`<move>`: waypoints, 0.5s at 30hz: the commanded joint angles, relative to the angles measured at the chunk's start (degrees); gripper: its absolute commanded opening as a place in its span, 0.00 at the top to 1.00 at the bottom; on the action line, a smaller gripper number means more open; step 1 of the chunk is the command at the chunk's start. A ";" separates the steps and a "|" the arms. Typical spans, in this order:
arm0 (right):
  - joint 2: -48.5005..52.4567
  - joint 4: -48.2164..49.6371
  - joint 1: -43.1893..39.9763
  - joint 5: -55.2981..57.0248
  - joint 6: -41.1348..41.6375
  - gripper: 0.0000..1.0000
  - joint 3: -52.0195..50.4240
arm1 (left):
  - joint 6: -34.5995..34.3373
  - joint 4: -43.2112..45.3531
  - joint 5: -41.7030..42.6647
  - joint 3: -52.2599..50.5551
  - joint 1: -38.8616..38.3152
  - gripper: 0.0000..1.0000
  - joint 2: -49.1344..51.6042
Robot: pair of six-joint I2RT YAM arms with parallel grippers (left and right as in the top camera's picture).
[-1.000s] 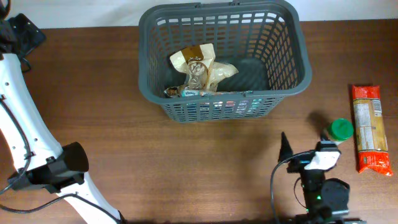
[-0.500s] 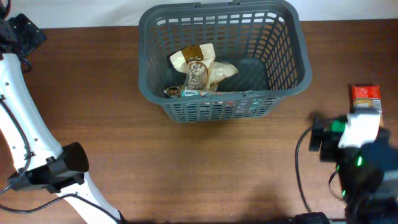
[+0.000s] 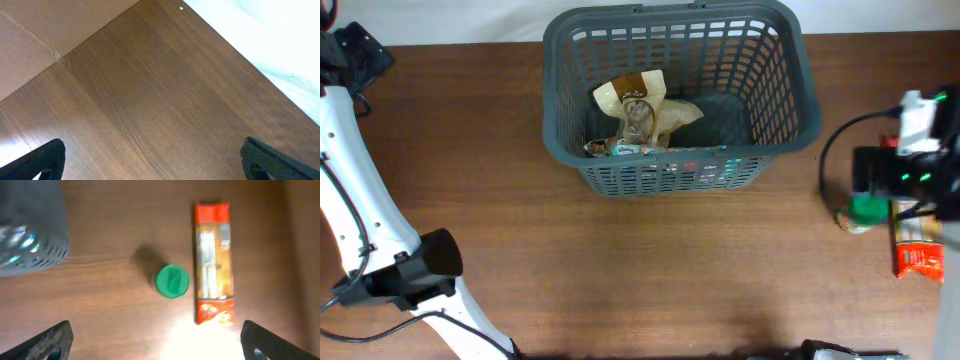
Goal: Pack container
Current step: 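Move the right gripper toward the green-lidded jar and pasta packet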
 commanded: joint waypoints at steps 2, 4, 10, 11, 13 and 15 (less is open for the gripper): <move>3.48 -0.39 -11.04 -12.50 -0.13 0.01 1.73 | -0.72 0.11 0.02 0.76 0.13 0.01 -1.49; 4.28 0.59 -13.62 -13.16 -0.09 0.01 1.73 | -0.72 0.11 0.02 0.76 0.13 0.01 -1.49; 6.86 4.63 -15.50 -13.84 2.25 0.01 1.68 | -0.72 0.11 0.02 0.76 0.13 0.01 -1.49; 7.52 4.94 -15.41 -13.99 2.25 0.01 1.66 | -0.72 0.09 0.02 0.76 0.13 0.01 -1.49; 9.94 4.90 -15.41 -13.92 2.23 0.01 1.60 | -0.72 0.11 0.02 0.76 0.13 0.01 -1.49; 12.98 4.35 -15.45 -13.94 2.25 0.01 1.53 | -0.72 0.11 0.02 0.76 0.13 0.01 -1.49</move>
